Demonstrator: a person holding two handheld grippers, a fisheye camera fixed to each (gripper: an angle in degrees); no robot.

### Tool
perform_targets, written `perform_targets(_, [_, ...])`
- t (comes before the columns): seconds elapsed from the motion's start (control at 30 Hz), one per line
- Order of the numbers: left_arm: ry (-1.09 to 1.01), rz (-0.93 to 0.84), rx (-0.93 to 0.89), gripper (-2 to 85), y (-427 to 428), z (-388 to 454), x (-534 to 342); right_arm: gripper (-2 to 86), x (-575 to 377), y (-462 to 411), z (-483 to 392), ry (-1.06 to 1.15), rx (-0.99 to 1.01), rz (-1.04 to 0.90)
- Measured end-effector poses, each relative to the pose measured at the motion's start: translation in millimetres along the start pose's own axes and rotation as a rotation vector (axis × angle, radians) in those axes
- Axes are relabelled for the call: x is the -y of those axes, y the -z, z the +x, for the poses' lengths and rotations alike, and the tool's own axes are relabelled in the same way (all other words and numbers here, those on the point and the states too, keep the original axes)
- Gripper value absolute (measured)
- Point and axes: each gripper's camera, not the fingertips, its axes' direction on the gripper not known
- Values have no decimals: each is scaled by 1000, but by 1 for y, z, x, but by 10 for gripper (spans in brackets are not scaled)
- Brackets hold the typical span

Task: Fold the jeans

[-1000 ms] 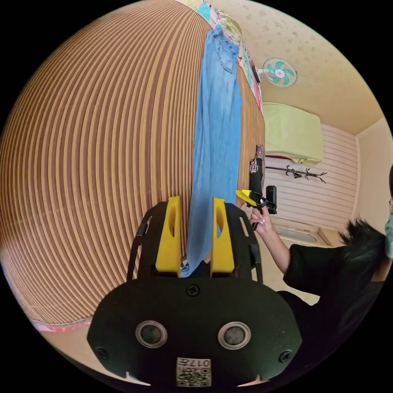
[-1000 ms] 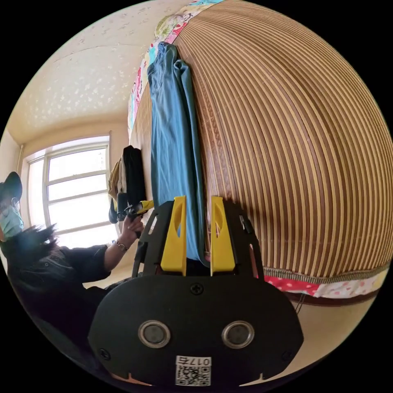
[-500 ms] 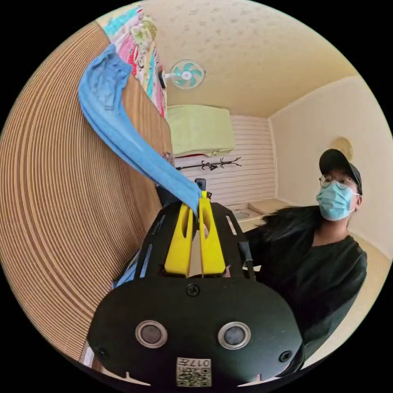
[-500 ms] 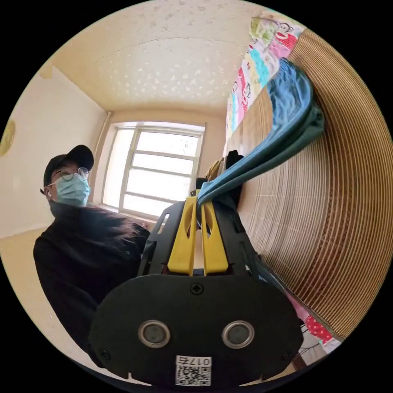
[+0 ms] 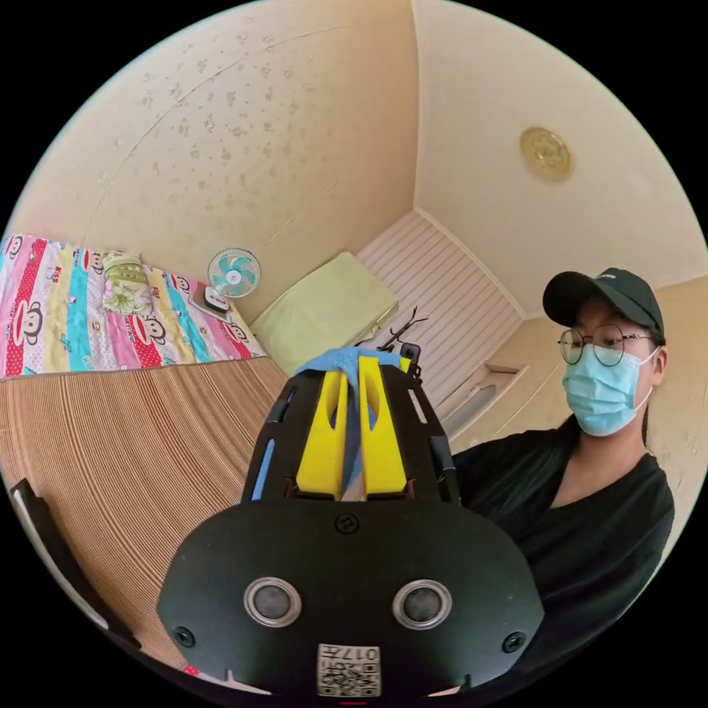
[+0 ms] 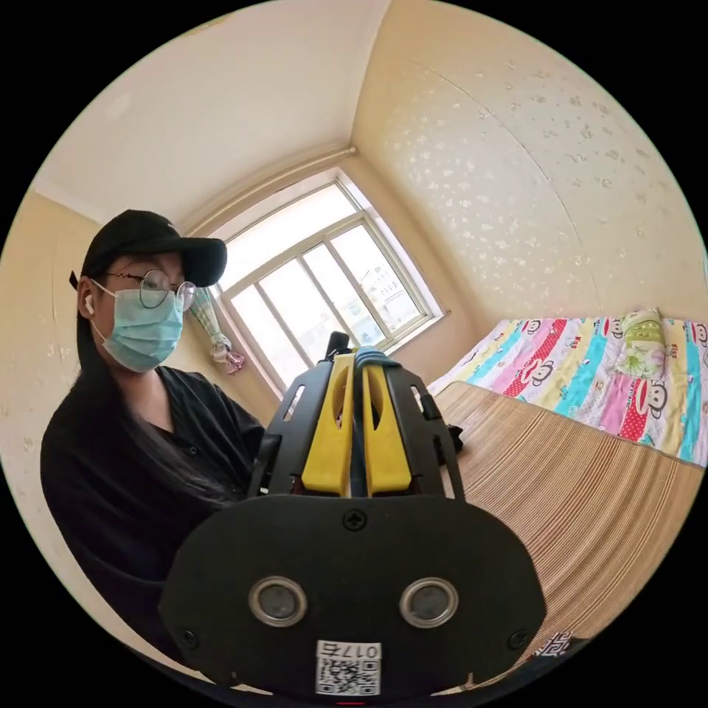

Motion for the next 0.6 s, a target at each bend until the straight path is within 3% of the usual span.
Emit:
perform_targets(0.13, [173,-84,120,1,-38,-86,21,10,6,-24,87,-240,-136,-83])
perform_targets(0.3, [206,-95,223,6,-59,-165,1,12,-30,-55,148,-299,-153,-106])
perform_targets(0.5, [458,-193,322,25,-94,-265,-147,21,-181,-100,208,-561,-165,-264])
perform_targets(0.6, [702,-254,320,52,-108,-307,-249,38,-283,-107,233,-850,-93,-312])
